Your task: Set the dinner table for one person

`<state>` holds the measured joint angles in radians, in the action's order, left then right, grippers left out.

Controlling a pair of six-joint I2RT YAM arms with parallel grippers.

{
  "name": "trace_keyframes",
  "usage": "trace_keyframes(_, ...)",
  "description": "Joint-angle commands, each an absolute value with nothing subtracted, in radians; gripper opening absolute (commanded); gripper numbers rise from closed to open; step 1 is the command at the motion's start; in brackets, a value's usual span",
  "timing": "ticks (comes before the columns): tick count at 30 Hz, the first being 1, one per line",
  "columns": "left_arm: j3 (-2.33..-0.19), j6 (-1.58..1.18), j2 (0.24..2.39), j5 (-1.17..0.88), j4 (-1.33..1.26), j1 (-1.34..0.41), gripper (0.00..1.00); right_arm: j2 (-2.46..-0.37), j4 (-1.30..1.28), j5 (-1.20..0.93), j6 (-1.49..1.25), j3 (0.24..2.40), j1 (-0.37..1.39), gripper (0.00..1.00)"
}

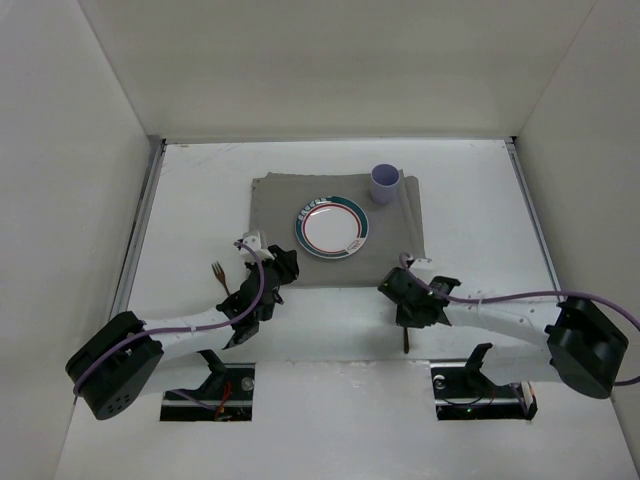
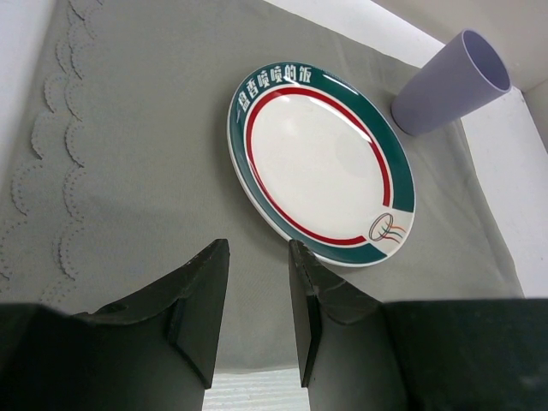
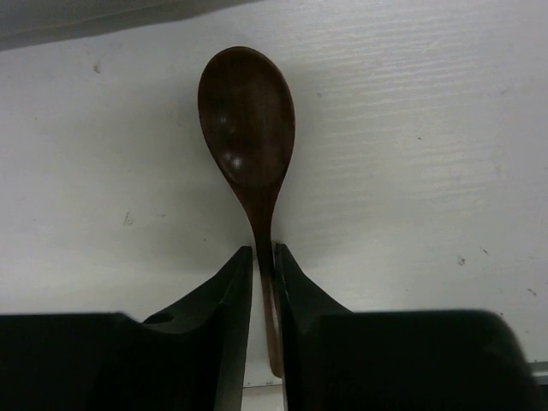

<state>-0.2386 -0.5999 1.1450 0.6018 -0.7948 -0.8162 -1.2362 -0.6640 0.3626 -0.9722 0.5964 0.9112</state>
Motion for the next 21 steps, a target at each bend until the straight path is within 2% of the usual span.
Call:
trace_keyframes(1,-0.268,-0.612,1.117,0.601,-0.824,-0.814,0.32,-1.273,-0.623,0.362,-0.973,0.644,0.921,0.19)
trace_keyframes(4,-0.268,-0.607,1.121,0.601,-0.827,-0.812,0.32,-1.284,-0.623,0.376,-0.982,0.653,0.923,0.07)
trace_keyframes(9,-0.273,-0.607,1.127,0.601,-0.827,-0.814,0.32,-1.194,-0.712,0.462,-0.94,0.738,0.914,0.06)
trace_keyframes(12,-0.268,-0.615,1.129,0.601,-0.825,-0.814,0.32,-1.173,-0.666,0.479,-0.812,0.811,0.819,0.06)
trace_keyframes(16,-0.276,-0.612,1.144,0.601,-0.824,-0.815,0.32,-1.282,-0.487,0.433,-0.617,0.922,0.684,0.07)
trace_keyframes(21,-0.27,-0.607,1.126,0.598,-0.825,-0.811,0.32,-1.533,-0.344,0.302,-0.437,1.08,0.552,0.07)
